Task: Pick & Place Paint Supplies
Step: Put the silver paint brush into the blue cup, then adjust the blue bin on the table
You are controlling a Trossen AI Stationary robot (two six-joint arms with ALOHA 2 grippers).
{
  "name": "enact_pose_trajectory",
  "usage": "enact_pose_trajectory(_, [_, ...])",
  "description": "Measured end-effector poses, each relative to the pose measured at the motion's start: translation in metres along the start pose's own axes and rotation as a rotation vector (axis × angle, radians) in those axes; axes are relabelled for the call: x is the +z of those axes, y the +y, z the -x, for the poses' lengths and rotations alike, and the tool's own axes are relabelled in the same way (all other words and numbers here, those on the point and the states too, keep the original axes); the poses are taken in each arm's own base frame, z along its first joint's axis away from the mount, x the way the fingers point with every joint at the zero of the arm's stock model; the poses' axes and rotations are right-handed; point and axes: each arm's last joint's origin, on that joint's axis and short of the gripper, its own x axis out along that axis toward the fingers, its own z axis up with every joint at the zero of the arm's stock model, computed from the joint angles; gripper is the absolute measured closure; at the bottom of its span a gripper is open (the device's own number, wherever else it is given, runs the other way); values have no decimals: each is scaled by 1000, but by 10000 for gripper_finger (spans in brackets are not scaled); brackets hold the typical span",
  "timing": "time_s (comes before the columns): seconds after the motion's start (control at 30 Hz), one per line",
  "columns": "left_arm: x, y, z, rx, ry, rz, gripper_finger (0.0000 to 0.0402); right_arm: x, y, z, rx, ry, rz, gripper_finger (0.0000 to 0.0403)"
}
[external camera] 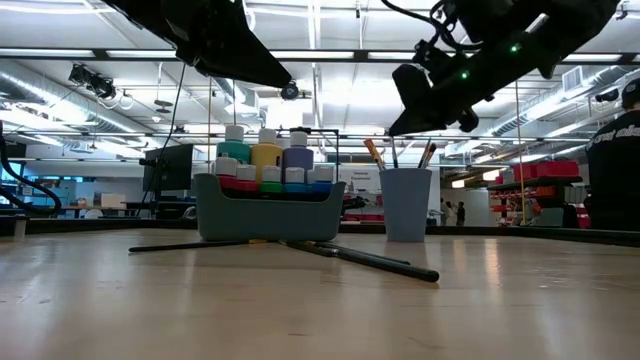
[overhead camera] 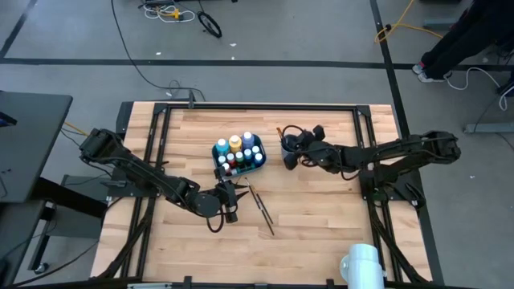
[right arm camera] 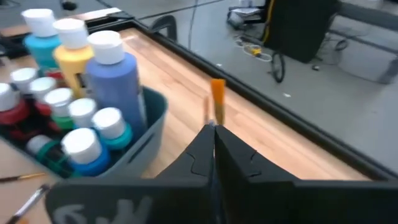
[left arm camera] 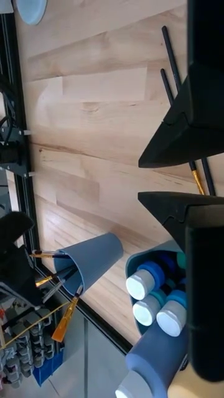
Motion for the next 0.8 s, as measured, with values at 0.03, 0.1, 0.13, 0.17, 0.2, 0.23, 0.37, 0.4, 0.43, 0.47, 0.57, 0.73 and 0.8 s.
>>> enact_pose_trajectory(0.03, [0,0,0,0,0,2,320,0,0,0,12,3,-10,384])
enact_pose_trajectory(0.1, [0,0,0,0,1,14,320,0,1,0,17,4,-31,374])
enact_pose_trajectory(0.13, [0,0,0,0,2,19,320,0,0,0,15,4,-30,370])
enact_pose_trajectory(0.17, [0,0,0,1,3,23,320,0,0,0,15,3,-14,364])
enact_pose_trajectory(0.2, [0,0,0,0,3,23,320,0,0,0,10,2,16,359])
enact_pose_trajectory(0.23, [0,0,0,0,3,24,320,0,0,0,4,-1,47,353])
enact_pose_trajectory(0.37, [-1,0,0,-11,13,64,319,2,0,0,-20,-24,80,330])
enact_pose_trajectory(0.4, [-2,0,0,-22,23,70,319,4,0,0,-12,-39,69,325])
enact_pose_trajectory(0.43, [-3,-1,0,-35,35,75,319,7,1,0,1,-57,53,320])
enact_pose_trajectory(0.47, [-5,-1,0,-47,52,71,319,9,2,0,16,-77,36,316])
enact_pose_trajectory(0.57, [-11,0,0,-63,106,80,319,16,6,3,65,-139,-1,305])
enact_pose_trajectory(0.73, [-22,-1,-2,-41,189,121,319,22,18,13,119,-223,106,293])
enact_pose_trajectory(0.8, [-29,-3,-5,-26,218,121,319,25,24,19,146,-266,125,289])
